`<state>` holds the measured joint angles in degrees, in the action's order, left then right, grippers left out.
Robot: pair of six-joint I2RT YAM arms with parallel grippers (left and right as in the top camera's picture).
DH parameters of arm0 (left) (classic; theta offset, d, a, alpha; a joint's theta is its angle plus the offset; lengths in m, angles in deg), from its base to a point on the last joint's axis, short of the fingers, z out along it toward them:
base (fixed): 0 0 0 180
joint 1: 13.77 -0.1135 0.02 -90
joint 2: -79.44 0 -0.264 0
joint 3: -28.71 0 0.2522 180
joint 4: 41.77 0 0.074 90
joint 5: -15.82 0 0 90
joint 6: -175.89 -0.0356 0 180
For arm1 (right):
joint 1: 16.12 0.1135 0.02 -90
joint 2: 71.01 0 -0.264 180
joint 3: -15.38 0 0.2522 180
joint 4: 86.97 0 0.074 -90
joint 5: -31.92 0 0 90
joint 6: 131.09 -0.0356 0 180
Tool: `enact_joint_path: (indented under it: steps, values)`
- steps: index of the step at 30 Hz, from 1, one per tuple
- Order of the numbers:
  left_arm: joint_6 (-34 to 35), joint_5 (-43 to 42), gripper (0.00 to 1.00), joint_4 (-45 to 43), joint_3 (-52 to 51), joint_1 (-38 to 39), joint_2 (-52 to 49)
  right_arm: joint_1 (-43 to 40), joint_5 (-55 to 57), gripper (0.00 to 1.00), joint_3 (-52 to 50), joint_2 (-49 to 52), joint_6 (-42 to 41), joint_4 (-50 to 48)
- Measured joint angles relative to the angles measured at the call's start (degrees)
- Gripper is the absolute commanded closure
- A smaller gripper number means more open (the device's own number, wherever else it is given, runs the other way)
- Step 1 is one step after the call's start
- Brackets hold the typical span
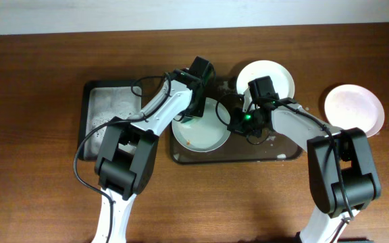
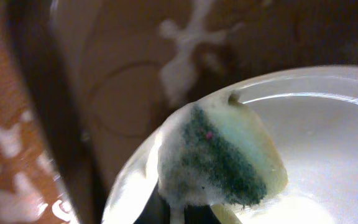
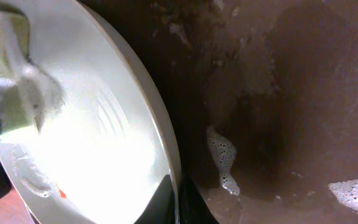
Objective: Clean dirty plates on tray and stack at the side
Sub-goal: 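Scrub the white plate's inside with the sponge in the left gripper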
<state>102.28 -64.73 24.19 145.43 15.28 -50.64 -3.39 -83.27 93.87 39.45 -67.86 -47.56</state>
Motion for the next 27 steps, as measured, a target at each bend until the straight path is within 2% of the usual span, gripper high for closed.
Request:
enact_joint_path:
  steps: [3, 6, 11, 12, 14, 16, 20, 23, 27]
  values:
    - [0.68, 2.47, 0.99, 4.98, 0.00, 0.11, 0.00, 0.00, 0.00, 0.96, 0.00, 0.00, 0.00, 0.00]
    - [0.74, 0.90, 0.99, 11.41, 0.02, 0.13, 0.00, 0.07, -0.26, 0.96, 0.00, 0.00, 0.07, 0.04]
    - [-4.52, -9.25, 0.99, 15.12, 0.02, -0.17, 0.00, 0.07, -0.26, 0.96, 0.00, 0.00, 0.26, 0.07]
    - [-7.32, -13.64, 0.99, 15.30, 0.02, -0.42, 0.00, 0.07, -0.26, 0.96, 0.00, 0.00, 0.26, 0.07]
    - [-11.02, -20.20, 0.99, 14.38, 0.00, -0.63, 0.00, 0.07, -0.26, 0.96, 0.00, 0.00, 0.24, 0.09]
    - [-12.55, -23.34, 0.99, 12.26, -0.07, -0.70, 0.00, 0.07, -0.26, 0.96, 0.00, 0.00, 0.22, 0.11]
    - [-11.69, -26.64, 0.99, 6.29, -0.28, -1.62, 0.00, 0.07, -0.28, 0.96, 0.00, 0.00, 0.20, 0.07]
    - [-7.30, -25.16, 0.99, 3.02, -0.33, -3.21, 0.00, 0.07, -0.31, 0.96, 0.00, 0.00, 0.20, 0.04]
    - [-1.66, -17.00, 0.99, 0.46, -0.33, -3.98, 0.00, 0.07, -0.42, 0.96, 0.00, 0.02, 0.20, -0.02]
